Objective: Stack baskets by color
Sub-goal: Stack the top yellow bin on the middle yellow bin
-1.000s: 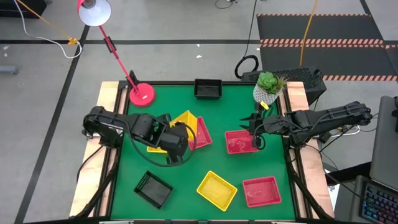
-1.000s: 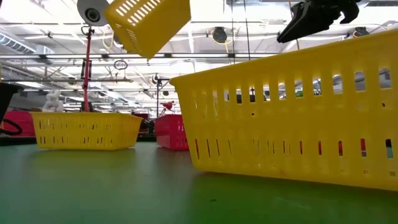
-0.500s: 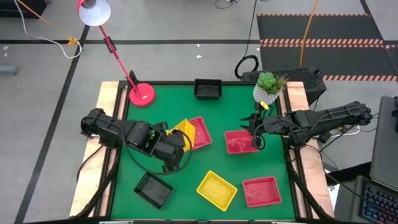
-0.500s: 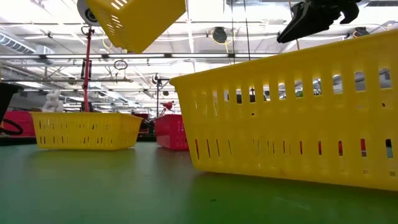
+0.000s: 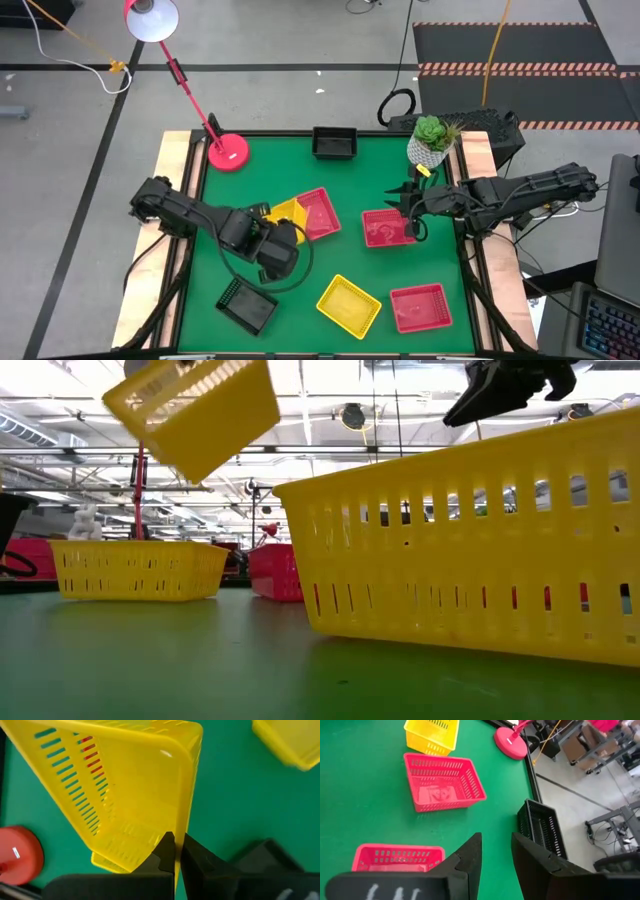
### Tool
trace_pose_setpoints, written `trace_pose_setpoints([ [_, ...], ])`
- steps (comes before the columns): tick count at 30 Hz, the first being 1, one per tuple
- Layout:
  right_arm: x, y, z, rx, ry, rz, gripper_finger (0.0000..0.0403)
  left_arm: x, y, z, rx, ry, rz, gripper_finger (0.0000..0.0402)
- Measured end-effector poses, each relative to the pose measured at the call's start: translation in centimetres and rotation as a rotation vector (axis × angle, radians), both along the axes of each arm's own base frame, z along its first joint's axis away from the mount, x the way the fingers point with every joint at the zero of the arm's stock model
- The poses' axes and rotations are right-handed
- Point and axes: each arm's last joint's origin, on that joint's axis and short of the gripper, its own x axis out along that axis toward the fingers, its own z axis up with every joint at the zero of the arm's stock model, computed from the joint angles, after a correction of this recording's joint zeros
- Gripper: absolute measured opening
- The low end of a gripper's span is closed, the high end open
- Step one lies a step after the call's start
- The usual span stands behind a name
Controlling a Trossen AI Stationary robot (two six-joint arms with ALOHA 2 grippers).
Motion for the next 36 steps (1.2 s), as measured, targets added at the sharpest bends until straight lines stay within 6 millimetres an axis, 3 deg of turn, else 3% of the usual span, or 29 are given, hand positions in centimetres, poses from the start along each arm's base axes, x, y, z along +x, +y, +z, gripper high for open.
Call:
trace_pose_setpoints([
  [19, 0.2, 0.0, 0.3, -0.012, -0.027, 0.01, 0.01, -1.3, 1.3, -8.1, 0.133, 0.317, -0.001, 0.001],
  [27, 0.2, 0.0, 0.3, 0.0, -0.031, 0.003, 0.01, -1.8, 1.7, -9.5, 0.176, 0.363, 0.002, 0.0009],
  [36, 0.2, 0.0, 0.3, 0.006, -0.033, -0.002, 0.01, -1.8, 1.7, -9.6, 0.178, 0.362, 0.01, 0.0018],
])
